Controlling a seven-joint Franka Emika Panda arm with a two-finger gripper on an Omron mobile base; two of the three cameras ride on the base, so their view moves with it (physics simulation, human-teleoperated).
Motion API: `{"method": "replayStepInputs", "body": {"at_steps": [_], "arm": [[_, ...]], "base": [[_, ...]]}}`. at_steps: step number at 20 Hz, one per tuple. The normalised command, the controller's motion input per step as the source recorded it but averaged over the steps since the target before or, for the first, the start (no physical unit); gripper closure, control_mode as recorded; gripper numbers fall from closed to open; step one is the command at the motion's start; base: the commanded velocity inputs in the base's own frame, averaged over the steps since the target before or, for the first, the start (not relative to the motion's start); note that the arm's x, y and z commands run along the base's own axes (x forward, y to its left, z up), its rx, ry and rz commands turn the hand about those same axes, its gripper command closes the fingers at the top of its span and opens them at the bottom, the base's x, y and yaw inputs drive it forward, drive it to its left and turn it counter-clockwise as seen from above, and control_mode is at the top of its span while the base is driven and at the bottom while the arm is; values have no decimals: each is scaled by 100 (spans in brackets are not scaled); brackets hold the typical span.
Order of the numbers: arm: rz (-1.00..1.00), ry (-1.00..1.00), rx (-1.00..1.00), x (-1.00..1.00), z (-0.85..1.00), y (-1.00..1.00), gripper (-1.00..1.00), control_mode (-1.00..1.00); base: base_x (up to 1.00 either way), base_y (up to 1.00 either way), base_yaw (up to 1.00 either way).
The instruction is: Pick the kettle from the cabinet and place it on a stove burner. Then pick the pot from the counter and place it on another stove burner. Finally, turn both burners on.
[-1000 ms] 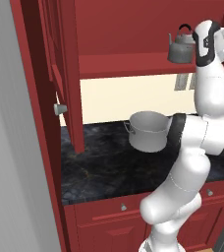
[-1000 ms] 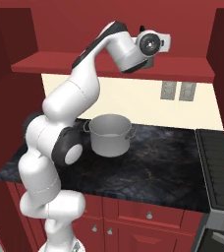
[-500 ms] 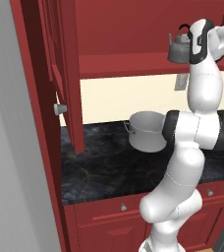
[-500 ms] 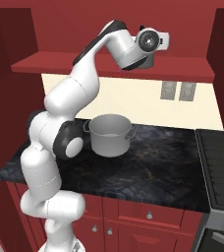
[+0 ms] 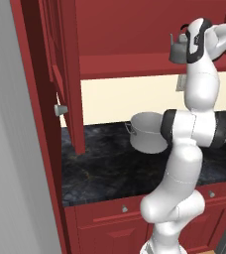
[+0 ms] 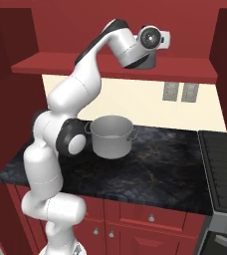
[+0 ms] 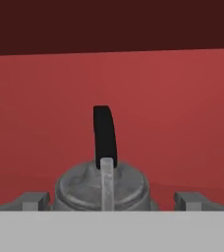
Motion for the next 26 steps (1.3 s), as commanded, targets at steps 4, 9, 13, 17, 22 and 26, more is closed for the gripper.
{"method": "replayStepInputs", "body": {"at_steps": [4, 9, 13, 17, 22, 26], "arm": [[0, 2, 0, 12, 0, 0, -100, -100], [0, 1, 0, 13, 0, 2, 100, -100], [0, 0, 0, 5, 0, 0, 100, -100], [0, 0, 0, 0, 0, 0, 100, -100], [0, 0, 0, 0, 0, 0, 100, -100], [0, 0, 0, 1, 0, 4, 100, -100]], "base": [[0, 0, 0], [0, 0, 0], [0, 0, 0], [0, 0, 0], [0, 0, 0], [0, 0, 0]]}}
